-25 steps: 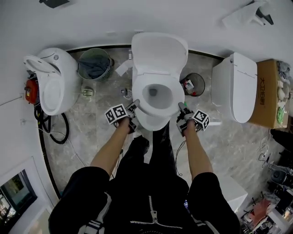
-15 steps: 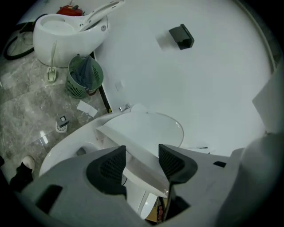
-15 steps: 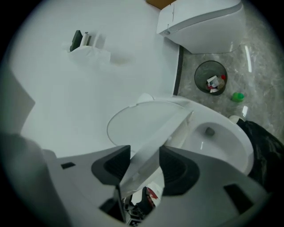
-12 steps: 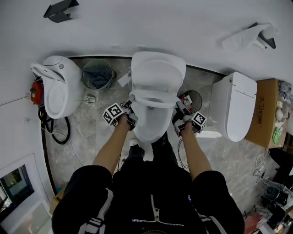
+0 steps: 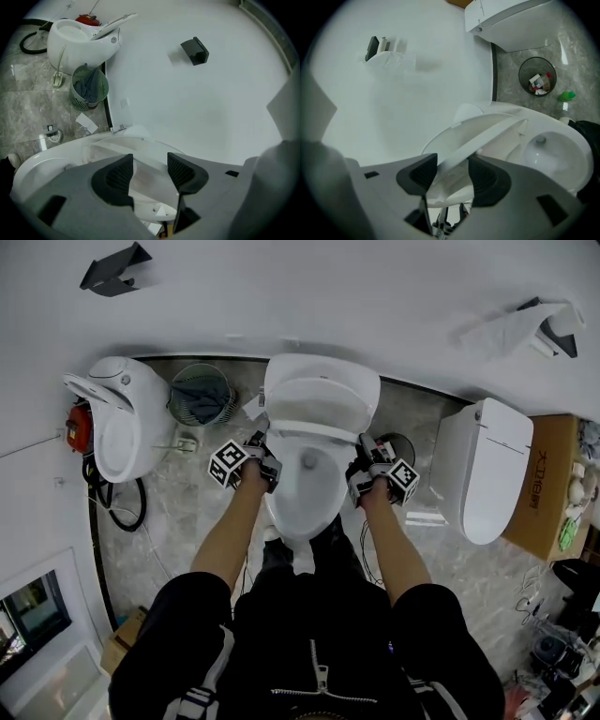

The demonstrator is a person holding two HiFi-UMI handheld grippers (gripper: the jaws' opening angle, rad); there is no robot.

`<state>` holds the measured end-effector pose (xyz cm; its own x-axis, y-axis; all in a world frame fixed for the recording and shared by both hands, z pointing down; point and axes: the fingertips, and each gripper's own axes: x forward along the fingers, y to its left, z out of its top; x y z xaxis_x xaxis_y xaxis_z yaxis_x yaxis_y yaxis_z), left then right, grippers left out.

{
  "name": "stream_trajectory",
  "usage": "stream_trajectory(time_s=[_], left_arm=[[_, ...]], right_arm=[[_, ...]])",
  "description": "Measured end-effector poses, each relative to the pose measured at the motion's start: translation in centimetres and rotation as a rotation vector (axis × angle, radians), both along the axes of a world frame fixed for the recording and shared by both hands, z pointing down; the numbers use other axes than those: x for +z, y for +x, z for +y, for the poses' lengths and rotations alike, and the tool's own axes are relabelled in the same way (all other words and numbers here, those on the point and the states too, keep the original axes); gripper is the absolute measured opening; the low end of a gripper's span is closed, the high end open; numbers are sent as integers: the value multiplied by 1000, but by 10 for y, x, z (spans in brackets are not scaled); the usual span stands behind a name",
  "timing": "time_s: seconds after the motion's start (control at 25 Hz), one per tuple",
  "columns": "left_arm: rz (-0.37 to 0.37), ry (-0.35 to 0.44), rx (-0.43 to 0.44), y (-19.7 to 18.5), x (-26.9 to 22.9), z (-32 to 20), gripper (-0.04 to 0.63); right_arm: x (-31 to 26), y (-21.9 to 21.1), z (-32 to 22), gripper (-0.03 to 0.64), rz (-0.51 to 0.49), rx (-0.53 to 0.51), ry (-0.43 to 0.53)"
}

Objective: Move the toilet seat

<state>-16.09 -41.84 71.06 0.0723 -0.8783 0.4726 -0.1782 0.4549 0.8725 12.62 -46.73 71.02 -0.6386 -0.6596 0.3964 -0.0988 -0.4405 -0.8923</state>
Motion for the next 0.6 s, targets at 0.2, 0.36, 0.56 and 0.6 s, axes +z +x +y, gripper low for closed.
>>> stream_trajectory(time_s=[0.2,0.36,0.56,0.6], left_arm=[[-10,-17,-15,-4,2,-30,236],[-16,-31,-36,-7,4,-46,235],[-24,-36,-45,-10,7,-64,233],[-26,-37,-46,-10,7,-66,233]], right_arm=[[5,-4,-30,213,13,19,-33],[7,-7,-47,213,9,9,-49],[10,-8,-64,213,16,2,-46],[11,-8,-66,212,19,1,-48]])
